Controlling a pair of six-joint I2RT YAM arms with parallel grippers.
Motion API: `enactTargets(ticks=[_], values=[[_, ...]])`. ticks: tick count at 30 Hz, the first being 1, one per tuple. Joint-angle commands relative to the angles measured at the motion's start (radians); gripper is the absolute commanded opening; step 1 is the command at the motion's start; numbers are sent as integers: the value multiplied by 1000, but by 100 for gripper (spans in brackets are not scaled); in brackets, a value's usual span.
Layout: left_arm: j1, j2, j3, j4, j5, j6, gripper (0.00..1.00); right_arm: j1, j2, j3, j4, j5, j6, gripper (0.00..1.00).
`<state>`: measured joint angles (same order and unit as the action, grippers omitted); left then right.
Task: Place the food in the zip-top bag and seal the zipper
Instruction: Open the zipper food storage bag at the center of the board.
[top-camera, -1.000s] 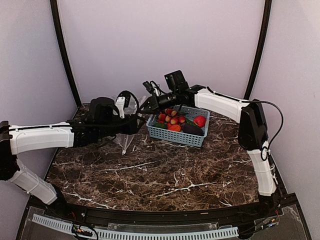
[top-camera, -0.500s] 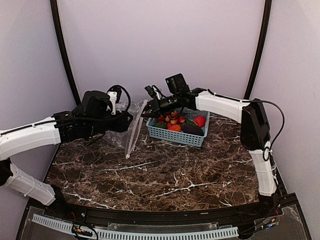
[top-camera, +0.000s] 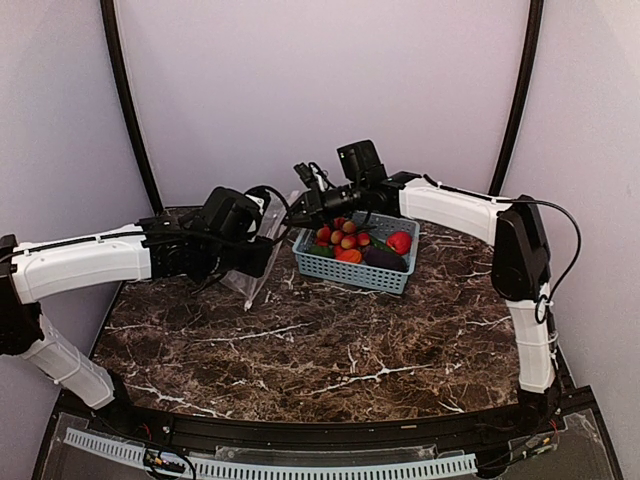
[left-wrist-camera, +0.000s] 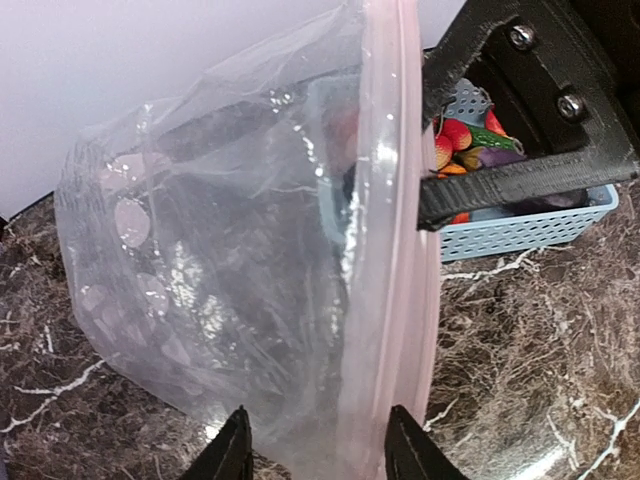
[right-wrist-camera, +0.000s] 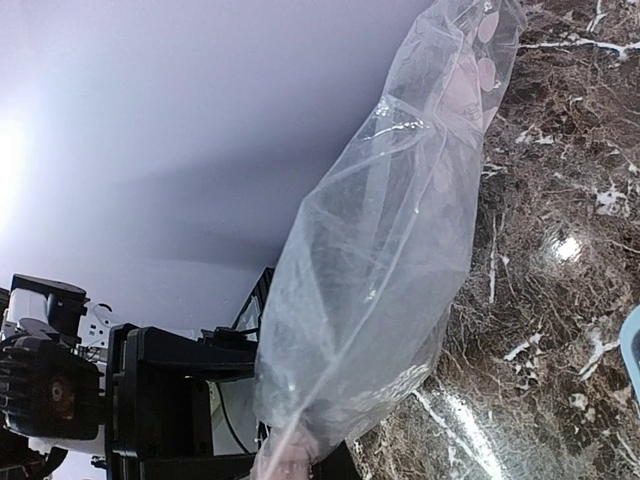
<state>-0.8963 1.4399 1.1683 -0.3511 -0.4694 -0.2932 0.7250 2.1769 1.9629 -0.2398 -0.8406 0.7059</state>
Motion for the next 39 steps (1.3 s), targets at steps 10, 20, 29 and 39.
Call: enactTargets(ticks=[10,20,29,39], values=[[-6,79,61,-42,-112,59,43,2,-52,-47,58,-34,49,0],[-10,36,68,-19,-154,111,15,-3,-43,-56,48,-15,30,0],[-8,-26,86,-93,-287,141,5,-7,-41,-30,-177,288,-184,1],[-1,-19,52,-42,-292,101,1,-6,-88,-37,-227,285,-372,12]])
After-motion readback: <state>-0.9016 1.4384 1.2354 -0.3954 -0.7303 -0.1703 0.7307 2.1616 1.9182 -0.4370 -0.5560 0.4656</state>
